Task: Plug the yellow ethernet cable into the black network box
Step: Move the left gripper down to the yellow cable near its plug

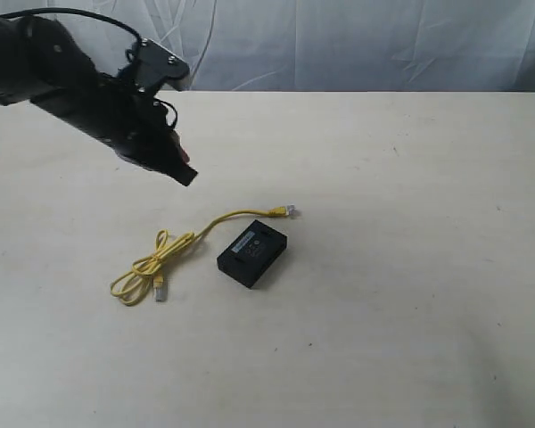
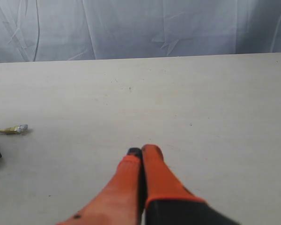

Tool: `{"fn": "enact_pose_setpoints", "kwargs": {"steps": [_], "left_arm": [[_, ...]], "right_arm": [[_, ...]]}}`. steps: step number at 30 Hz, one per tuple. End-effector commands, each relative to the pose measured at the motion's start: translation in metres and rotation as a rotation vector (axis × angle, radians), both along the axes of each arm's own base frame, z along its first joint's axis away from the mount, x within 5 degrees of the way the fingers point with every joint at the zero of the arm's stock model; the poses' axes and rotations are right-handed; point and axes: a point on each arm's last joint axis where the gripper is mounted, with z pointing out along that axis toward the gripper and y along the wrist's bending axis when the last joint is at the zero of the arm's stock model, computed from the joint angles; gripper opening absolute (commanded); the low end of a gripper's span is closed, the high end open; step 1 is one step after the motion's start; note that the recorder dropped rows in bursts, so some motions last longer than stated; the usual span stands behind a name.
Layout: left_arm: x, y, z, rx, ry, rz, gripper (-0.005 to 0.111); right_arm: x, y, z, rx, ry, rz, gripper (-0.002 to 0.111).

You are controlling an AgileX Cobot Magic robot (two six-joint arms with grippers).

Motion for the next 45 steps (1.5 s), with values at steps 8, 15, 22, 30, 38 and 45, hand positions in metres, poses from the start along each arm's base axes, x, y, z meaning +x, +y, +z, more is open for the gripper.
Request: {"fn": "enact_pose_setpoints", "kwargs": {"steps": [8,15,22,30,38,45], "left_arm": [[0.040,-0.045,-0.027,0.105,0.130,-0.255,0.000],[0.039,-0.063,-0.045,0.161,0.183,-0.431,0.000],[0.035,-0.085,-0.039,0.167,0.124,-0.527,0.000],[0.035,-0.095,-0.040,0.208,0.023,-0.563,0.019],[0.036,-0.094,-0.043,0.235,0.020,-0.590,0.034],[0.035,-0.093,-0.063,0.268,0.059,-0.646,0.034]], "right_arm": [[0.000,0.000,0.000,-0.005,-0.011,0.003,0.000],[0.000,0.000,0.000,-0.005,-0.011,0.003,0.000],[0.000,0.000,0.000,-0.005,-0.011,0.003,0.000],[0.000,0.000,0.000,-0.005,-0.011,0.003,0.000],[0.000,0.000,0.000,-0.005,-0.011,0.003,0.000],[0.000,0.000,0.000,-0.003,-0.010,0.003,0.000]]}}
